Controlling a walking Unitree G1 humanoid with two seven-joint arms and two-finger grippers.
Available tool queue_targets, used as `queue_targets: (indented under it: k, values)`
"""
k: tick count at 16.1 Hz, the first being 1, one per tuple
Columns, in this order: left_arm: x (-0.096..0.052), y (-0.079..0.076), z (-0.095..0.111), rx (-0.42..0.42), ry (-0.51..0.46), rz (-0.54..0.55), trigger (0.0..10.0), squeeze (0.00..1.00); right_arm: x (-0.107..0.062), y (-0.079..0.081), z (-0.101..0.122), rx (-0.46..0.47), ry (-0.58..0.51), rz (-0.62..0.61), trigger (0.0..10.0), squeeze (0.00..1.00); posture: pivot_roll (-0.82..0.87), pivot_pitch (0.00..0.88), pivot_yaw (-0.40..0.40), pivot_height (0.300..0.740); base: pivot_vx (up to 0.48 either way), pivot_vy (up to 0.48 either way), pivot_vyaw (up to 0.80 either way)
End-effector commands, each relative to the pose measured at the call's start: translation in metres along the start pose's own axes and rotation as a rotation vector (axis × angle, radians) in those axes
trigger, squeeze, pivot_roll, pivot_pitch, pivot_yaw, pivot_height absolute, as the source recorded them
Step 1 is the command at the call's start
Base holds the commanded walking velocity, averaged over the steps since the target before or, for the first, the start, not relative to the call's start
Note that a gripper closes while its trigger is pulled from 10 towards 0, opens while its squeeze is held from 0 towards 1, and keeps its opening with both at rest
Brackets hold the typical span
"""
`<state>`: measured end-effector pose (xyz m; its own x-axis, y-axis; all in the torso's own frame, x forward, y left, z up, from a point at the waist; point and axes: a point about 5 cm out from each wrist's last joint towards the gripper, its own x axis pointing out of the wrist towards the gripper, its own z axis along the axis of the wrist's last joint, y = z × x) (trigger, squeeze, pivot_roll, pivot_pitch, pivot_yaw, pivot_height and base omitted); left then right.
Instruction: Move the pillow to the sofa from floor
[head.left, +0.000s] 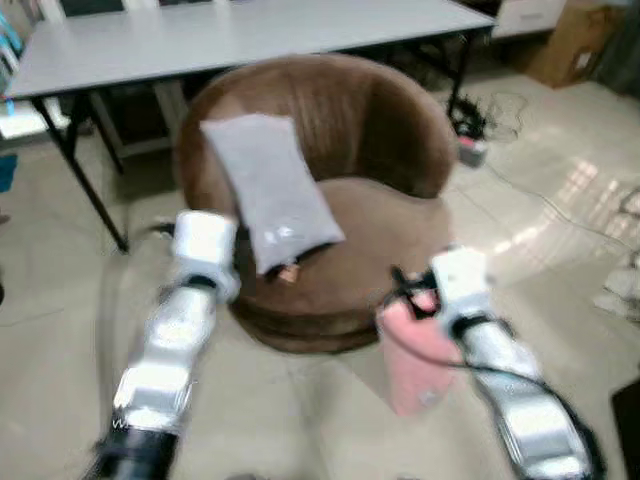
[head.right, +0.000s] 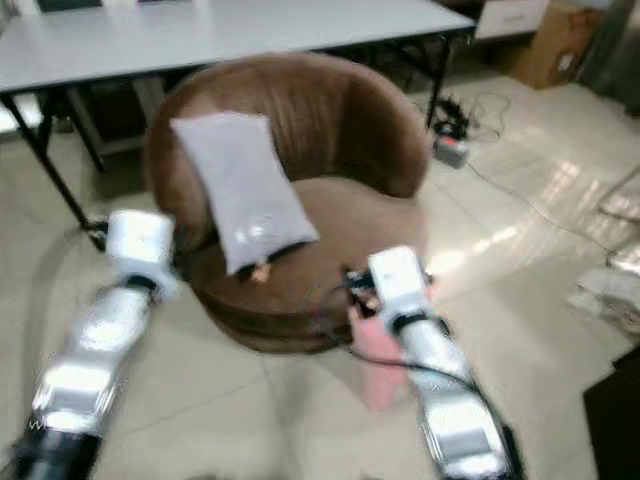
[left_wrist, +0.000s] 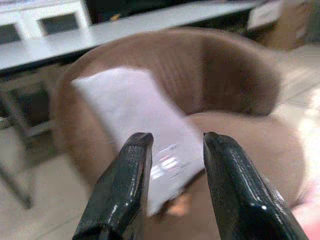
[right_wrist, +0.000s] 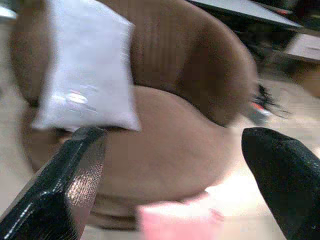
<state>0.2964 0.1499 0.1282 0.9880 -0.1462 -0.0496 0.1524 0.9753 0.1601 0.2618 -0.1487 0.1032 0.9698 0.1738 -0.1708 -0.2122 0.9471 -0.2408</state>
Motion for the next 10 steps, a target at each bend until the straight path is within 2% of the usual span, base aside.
queue_targets:
  k: [1, 10]
  values:
    - [-0.0010, 0.0126, -0.0013, 0.024, 0.008, 0.037, 10.0, 0.00, 0.0019, 0.0070, 0.0087, 0.007, -0.035, 0.030, 10.0, 0.00, -0.06, 0.013, 0.031, 0.740, 0.000, -0.480, 0.80]
    - [-0.0017, 0.0131, -0.0022, 0.029, 0.008, 0.043, 10.0, 0.00, 0.0039, 0.0066, 0.0100, -0.002, -0.041, 0.041, 10.0, 0.00, -0.06, 0.020, 0.030, 0.740, 0.000, -0.480, 0.80]
